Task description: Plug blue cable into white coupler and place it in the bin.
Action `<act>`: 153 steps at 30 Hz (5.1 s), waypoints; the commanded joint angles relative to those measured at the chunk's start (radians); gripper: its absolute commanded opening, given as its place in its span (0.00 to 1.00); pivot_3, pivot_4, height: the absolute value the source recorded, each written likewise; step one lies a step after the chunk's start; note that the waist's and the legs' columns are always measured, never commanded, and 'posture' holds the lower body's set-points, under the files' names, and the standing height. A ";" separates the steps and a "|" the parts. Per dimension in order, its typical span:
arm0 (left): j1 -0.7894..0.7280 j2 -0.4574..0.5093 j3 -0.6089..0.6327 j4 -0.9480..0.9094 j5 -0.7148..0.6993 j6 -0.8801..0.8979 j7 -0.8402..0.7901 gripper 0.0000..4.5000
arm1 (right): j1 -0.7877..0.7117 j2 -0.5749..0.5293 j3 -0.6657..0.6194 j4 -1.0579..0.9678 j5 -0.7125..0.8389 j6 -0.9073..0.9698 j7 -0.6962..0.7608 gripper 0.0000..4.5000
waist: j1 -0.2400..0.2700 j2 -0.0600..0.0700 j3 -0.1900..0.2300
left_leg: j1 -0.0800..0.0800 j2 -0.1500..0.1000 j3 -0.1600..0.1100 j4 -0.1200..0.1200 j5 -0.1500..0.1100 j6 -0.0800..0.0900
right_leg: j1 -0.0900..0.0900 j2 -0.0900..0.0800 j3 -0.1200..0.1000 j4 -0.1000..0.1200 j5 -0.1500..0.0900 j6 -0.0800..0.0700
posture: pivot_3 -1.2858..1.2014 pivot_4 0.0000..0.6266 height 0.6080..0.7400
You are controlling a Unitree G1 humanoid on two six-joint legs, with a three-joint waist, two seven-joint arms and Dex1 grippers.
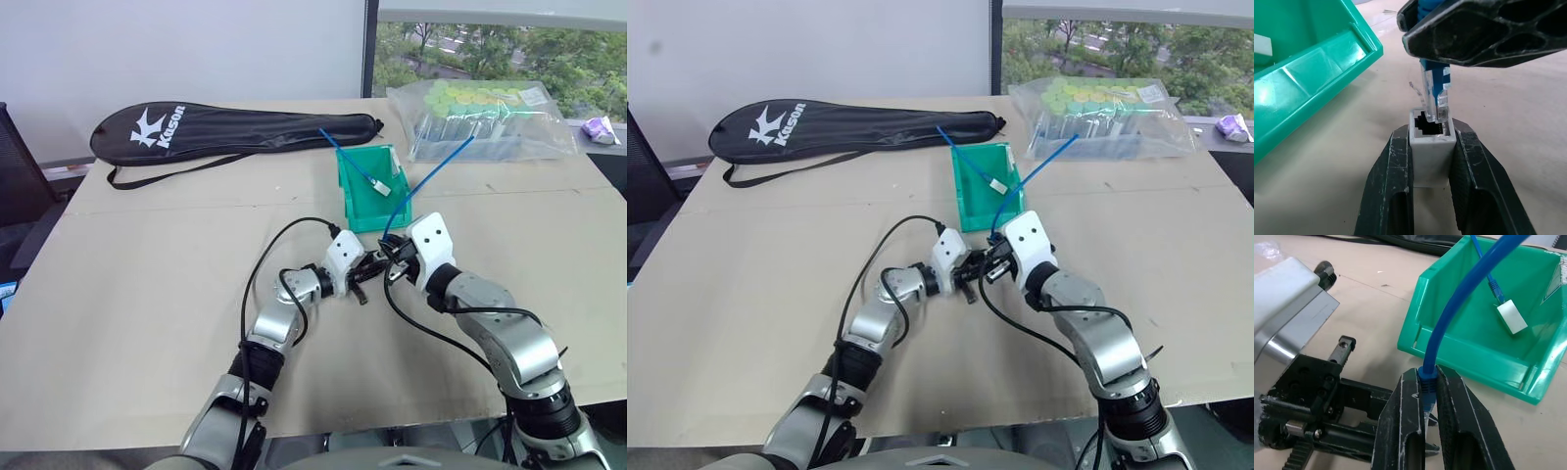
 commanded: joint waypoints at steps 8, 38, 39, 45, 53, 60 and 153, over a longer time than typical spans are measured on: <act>0.036 0.005 -0.028 0.032 -0.002 0.068 -0.032 0.08 | 0.036 -0.026 -0.008 -0.001 0.005 0.049 0.026 0.00 | 0.000 0.000 0.000 | 0.000 0.000 0.000 0.000 0.000 0.000 | 0.000 0.000 0.000 -0.001 0.000 -0.001 | 0.52 0.24 1.00; 0.042 -0.009 -0.018 0.009 -0.019 0.114 -0.022 0.08 | 0.017 0.012 0.006 0.036 -0.003 0.038 0.039 0.00 | -0.001 0.000 0.000 | 0.000 0.001 0.000 -0.004 0.000 0.000 | 0.000 -0.006 -0.001 -0.004 -0.002 -0.003 | 0.52 0.24 1.00; 0.043 -0.009 -0.018 0.007 -0.018 0.115 -0.021 0.08 | 0.018 0.011 0.002 0.035 -0.002 0.038 0.040 0.00 | -0.001 0.000 0.000 | 0.000 0.001 0.000 -0.005 0.000 0.000 | 0.000 -0.006 -0.001 -0.004 -0.002 -0.003 | 0.52 0.24 1.00; 0.046 -0.010 -0.018 0.007 -0.019 0.116 -0.018 0.08 | 0.018 0.033 -0.011 0.028 0.001 0.046 0.021 0.00 | 0.000 0.000 0.000 | 0.000 0.000 0.000 -0.007 0.000 0.000 | 0.000 -0.006 -0.002 -0.005 -0.002 -0.003 | 0.52 0.24 1.00; 0.050 -0.012 -0.021 0.006 -0.017 0.119 -0.016 0.08 | 0.026 0.047 -0.039 0.012 0.012 0.063 0.018 0.00 | 0.000 0.000 0.000 | 0.000 0.000 0.000 -0.007 0.000 0.000 | -0.001 -0.006 -0.002 -0.005 -0.002 -0.003 | 0.52 0.24 1.00; 0.058 -0.016 -0.021 -0.012 -0.013 0.129 0.006 0.08 | 0.035 0.033 -0.063 0.005 0.028 0.060 0.031 0.00 | 0.000 0.000 0.000 | 0.000 0.000 0.000 -0.007 0.000 0.000 | -0.001 -0.007 -0.002 -0.006 -0.002 -0.003 | 0.52 0.24 1.00; 0.144 0.037 -0.022 -0.183 0.024 0.123 0.141 0.96 | 0.018 0.053 -0.082 0.148 0.008 0.126 0.013 0.00 | -0.003 0.006 -0.033 | 0.001 0.000 -0.005 -0.023 -0.001 0.000 | 0.001 -0.010 -0.002 -0.020 -0.002 -0.005 | 0.52 0.24 1.00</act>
